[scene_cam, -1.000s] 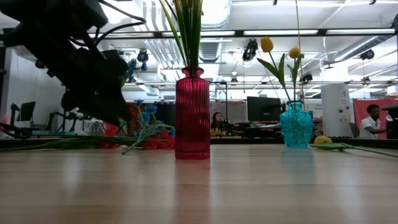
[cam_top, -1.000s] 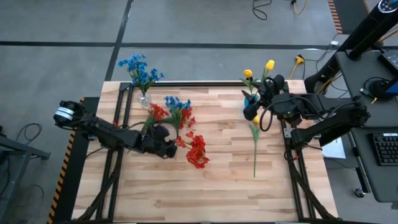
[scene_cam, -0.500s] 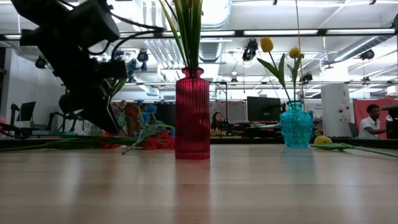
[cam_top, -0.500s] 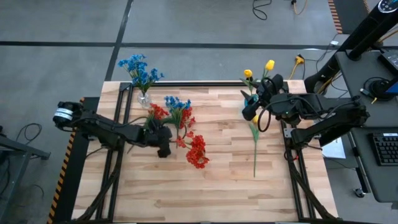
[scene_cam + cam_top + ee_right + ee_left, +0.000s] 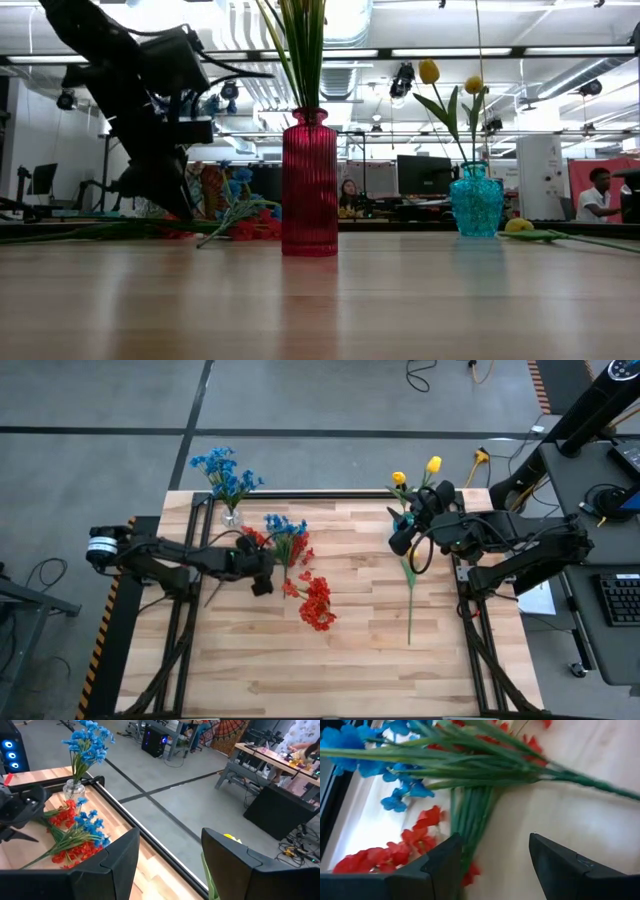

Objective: Sort flowers into vase by color
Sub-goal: Put the right red flowers into the red vase

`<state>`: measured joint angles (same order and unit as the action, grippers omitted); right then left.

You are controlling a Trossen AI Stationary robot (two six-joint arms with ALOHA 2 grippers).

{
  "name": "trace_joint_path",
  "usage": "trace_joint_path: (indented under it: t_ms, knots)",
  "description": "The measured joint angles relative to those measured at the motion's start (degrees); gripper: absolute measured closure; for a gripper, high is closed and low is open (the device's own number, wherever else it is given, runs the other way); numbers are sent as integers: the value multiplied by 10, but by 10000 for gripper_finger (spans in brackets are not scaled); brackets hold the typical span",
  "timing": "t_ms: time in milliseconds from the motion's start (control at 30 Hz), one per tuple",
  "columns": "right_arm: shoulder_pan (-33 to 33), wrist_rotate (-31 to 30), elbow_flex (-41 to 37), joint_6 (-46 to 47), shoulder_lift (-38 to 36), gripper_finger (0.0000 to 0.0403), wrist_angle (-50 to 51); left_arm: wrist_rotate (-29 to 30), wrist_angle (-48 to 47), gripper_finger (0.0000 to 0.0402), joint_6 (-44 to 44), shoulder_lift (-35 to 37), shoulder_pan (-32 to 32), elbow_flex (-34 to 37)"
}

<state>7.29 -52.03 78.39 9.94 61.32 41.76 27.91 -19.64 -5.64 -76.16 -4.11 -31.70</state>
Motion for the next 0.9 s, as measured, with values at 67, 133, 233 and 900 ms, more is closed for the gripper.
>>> trace_joint_path:
  t_ms: [67, 133, 233, 900]
  knots:
    - [0, 2, 0, 0, 0, 195, 0, 0, -1, 187, 16, 0, -10, 1]
    - [0, 2, 0, 0, 0, 195, 0, 0, 0, 187, 30, 0, -19, 3]
    - [0, 6, 0, -2, 0, 195, 0, 0, 0, 187, 39, 0, -30, 4]
    - [1, 15, 0, -6, 0, 195, 1, -32, 38, 225, 72, -56, -65, 4]
